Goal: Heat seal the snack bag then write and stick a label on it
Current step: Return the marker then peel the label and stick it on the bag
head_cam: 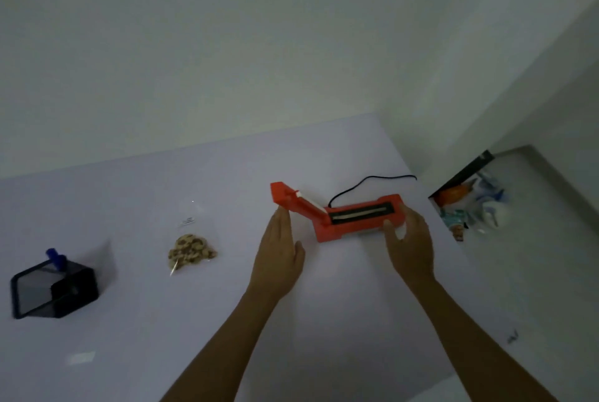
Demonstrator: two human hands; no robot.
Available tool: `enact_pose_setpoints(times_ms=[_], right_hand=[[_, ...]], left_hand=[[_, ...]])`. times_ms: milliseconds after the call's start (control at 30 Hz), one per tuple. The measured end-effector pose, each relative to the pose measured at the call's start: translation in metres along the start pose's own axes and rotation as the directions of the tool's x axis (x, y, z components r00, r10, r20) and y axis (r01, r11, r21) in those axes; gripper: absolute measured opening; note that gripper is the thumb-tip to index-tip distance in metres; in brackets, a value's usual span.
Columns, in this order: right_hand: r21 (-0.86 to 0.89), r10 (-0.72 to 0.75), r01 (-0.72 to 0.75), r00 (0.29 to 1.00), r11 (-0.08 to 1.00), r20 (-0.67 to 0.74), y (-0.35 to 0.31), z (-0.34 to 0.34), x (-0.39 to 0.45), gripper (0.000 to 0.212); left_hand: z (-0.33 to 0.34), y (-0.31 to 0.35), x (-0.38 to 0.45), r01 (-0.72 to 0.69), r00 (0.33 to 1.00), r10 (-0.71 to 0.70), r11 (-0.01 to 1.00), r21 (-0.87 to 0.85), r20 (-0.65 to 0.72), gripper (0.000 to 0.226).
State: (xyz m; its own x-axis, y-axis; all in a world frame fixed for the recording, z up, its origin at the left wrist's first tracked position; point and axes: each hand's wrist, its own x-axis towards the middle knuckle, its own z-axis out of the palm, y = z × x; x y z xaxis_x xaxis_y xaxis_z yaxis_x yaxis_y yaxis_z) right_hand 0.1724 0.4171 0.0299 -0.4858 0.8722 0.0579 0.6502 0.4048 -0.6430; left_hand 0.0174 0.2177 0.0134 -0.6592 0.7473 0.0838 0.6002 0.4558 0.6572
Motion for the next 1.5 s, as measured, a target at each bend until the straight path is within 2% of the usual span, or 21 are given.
enact_pose_setpoints(times_ms=[67,100,200,300,367,433,533,633,733,1000,1167,1300,1500], right_hand=[[-0.017,0.122,-0.121,0.969,0.993,0.214,0.029,0.002,0.027,0.074],[-0.003,0.163,-0.169,0.944,0.986,0.288,0.045,0.001,0.041,0.077],[0.092,0.176,-0.232,0.897,0.968,0.405,0.064,0.009,0.059,0.061],[0.204,0.113,-0.215,0.901,0.955,0.418,0.067,0.001,0.069,0.042],[0.249,0.136,-0.261,0.894,0.933,0.427,0.073,-0.006,0.073,0.037],[0.261,0.195,-0.345,0.863,0.902,0.466,0.084,-0.012,0.076,0.041],[0.242,0.221,-0.389,0.826,0.889,0.518,0.096,-0.015,0.083,0.055],[0.234,0.224,-0.400,0.812,0.886,0.538,0.101,-0.016,0.087,0.063],[0.243,0.209,-0.407,0.794,0.880,0.571,0.110,-0.016,0.088,0.067],[0.311,0.160,-0.423,0.774,0.851,0.613,0.118,-0.016,0.084,0.073],[0.307,0.160,-0.422,0.772,0.853,0.615,0.123,-0.012,0.086,0.075],[0.306,0.155,-0.420,0.767,0.854,0.622,0.124,-0.011,0.085,0.077],[0.308,0.170,-0.437,0.765,0.845,0.622,0.126,-0.004,0.079,0.086]], left_hand=[[0.019,0.017,0.001,0.099,0.995,-0.100,0.991,-0.087,0.002,0.072],[0.029,0.028,0.001,0.150,0.988,-0.151,0.981,-0.125,0.002,0.074],[0.044,0.039,-0.002,0.216,0.976,-0.214,0.957,-0.193,0.029,0.079],[0.058,0.058,0.003,0.253,0.967,-0.256,0.946,-0.205,0.012,0.085],[0.063,0.066,0.010,0.221,0.973,-0.230,0.959,-0.178,-0.034,0.089],[0.069,0.072,0.017,0.135,0.988,-0.142,0.984,-0.116,-0.060,0.090],[0.083,0.085,0.030,0.076,0.997,-0.076,0.997,0.001,0.013,0.089],[0.097,0.095,0.038,0.112,0.990,-0.118,0.990,0.088,0.074,0.086],[0.107,0.099,0.039,0.155,0.979,-0.165,0.984,0.085,0.121,0.087],[0.111,0.092,0.034,0.248,0.948,-0.283,0.944,0.218,0.145,0.096],[0.114,0.085,0.032,0.300,0.941,-0.317,0.944,0.137,0.117,0.099],[0.112,0.072,0.027,0.269,0.955,-0.277,0.959,0.090,0.101,0.096],[0.114,0.072,0.026,0.315,0.930,-0.324,0.946,0.075,0.173,0.097]])
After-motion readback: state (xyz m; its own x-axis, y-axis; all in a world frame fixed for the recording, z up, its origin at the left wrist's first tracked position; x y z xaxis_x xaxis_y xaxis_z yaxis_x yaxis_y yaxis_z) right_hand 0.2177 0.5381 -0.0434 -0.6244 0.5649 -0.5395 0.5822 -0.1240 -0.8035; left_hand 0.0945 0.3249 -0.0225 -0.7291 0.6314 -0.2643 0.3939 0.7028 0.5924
